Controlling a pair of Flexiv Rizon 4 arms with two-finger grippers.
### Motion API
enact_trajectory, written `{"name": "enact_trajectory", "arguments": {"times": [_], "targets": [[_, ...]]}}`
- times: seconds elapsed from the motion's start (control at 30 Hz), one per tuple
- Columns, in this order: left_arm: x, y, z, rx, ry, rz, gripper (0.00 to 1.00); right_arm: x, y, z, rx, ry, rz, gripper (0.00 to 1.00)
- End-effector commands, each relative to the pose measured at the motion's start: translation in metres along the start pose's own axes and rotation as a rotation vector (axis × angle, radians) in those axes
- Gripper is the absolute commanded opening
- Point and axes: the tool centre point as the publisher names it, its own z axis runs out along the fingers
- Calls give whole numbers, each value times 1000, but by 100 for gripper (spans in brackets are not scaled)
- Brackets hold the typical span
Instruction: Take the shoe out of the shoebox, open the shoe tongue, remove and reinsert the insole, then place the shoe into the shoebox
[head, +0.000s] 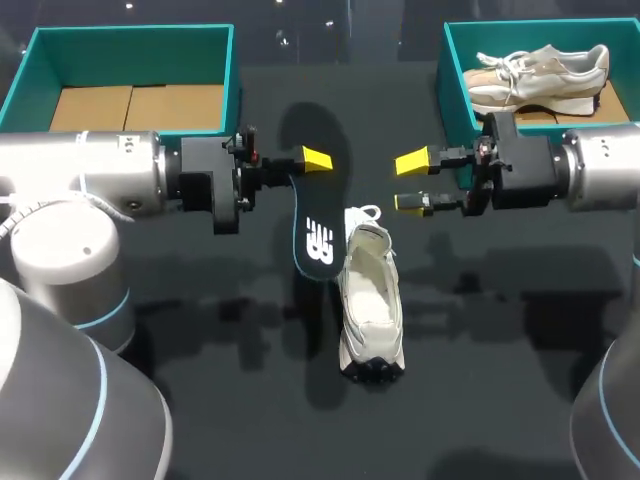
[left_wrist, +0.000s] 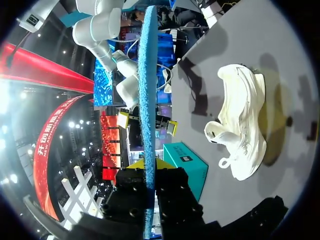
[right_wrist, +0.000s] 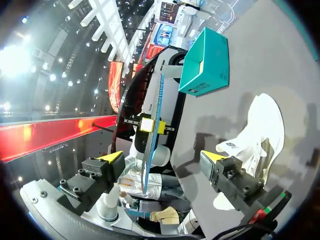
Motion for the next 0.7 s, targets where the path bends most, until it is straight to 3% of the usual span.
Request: {"name": "enact_trajectory", "arguments": {"times": [0.03,0.2,0.37,0.5,0.7], "targets": [[-1,-1,-8,5,2,1,0,1,-2,-2,1,-5,1,100],[-1,-1,-8,5,2,1,0,1,-2,-2,1,-5,1,100],[-13,-11,-11,39,32,-44,0,12,-11,-25,70,-135,-382,100],[-20,-23,-21,66,70,-119,0,8,-21,-38,152,-196,-617,100],[-26,-46,-33,115,124,-249,0,-6,-28,-48,316,-310,-810,100]]}}
